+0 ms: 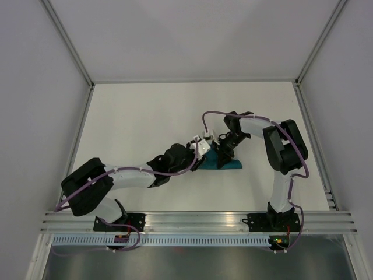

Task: Fold the napkin, place the utensils inside, and roll it up
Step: Roll the napkin at the center of the board.

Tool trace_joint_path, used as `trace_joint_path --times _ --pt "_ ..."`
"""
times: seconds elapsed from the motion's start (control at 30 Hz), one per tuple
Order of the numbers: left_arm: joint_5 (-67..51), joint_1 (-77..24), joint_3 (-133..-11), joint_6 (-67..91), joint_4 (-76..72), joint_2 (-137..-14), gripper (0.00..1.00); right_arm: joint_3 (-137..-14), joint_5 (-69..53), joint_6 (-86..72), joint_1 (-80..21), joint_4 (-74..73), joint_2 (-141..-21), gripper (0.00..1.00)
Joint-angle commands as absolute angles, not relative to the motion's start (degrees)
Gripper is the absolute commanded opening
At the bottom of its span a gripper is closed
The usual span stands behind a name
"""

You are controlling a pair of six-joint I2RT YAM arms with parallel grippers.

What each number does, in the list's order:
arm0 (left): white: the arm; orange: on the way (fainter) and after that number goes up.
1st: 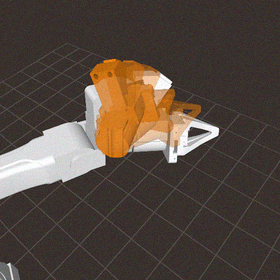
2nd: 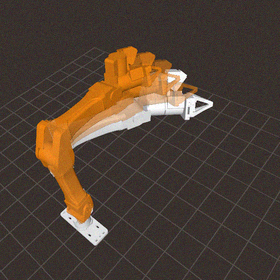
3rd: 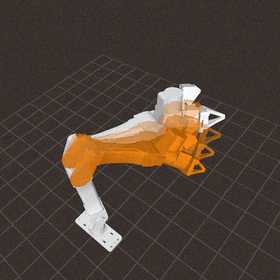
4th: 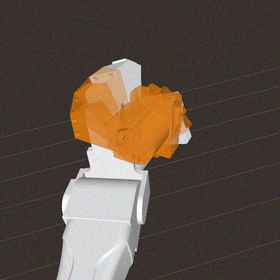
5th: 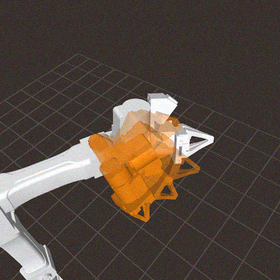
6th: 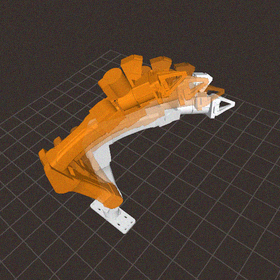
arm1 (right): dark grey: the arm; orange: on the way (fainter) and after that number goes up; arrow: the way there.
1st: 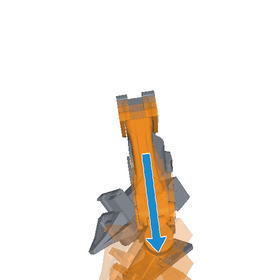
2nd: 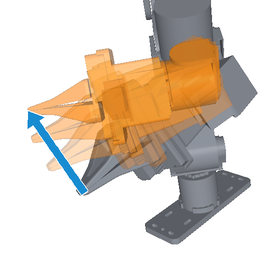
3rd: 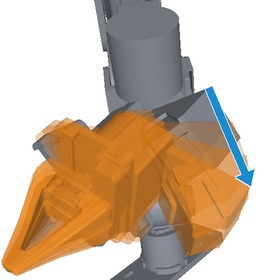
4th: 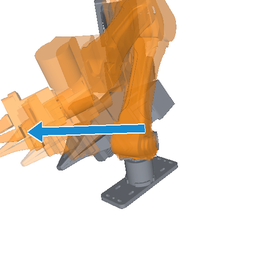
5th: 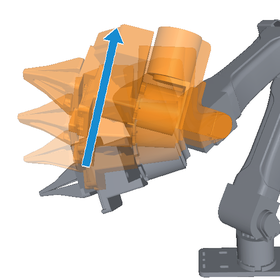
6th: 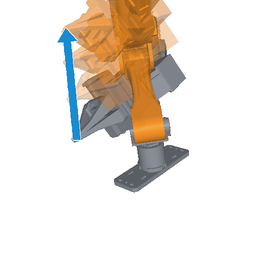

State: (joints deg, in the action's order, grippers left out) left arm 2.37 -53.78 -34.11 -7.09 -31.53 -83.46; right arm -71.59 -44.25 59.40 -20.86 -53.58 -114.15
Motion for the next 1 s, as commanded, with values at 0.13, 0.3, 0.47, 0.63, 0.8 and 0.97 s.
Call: trace_joint_path --times 0.13,0.3,0.47,0.63,0.8,0.97 --pt "2.72 -61.78 -42.80 -21.70 -27.25 -94.47 0.52 -70.75 -36.56 61.09 -21.36 -52.73 -121.99 0.00" --pt "3.69 -64.33 -45.44 -25.31 -26.28 -100.62 0.56 -71.45 -36.56 60.82 -21.18 -53.09 -122.43 0.01" --pt "5.62 -64.78 -44.83 -27.33 -28.20 -102.57 0.58 -71.46 -36.39 60.73 -21.18 -53.09 -122.52 0.00" --pt "7.56 -64.78 -45.17 -29.97 -27.95 -105.02 0.60 -71.89 -36.39 60.56 -21.09 -53.35 -122.87 0.00" --pt "9.84 -64.78 -45.18 -32.87 -27.34 -106.17 0.60 -72.16 -36.21 60.38 -21.09 -53.52 -123.05 0.01" --pt "9.41 -64.78 -45.44 -34.19 -24.35 -106.87 0.55 -72.51 -36.04 60.29 -20.92 -53.88 -123.22 0.01"
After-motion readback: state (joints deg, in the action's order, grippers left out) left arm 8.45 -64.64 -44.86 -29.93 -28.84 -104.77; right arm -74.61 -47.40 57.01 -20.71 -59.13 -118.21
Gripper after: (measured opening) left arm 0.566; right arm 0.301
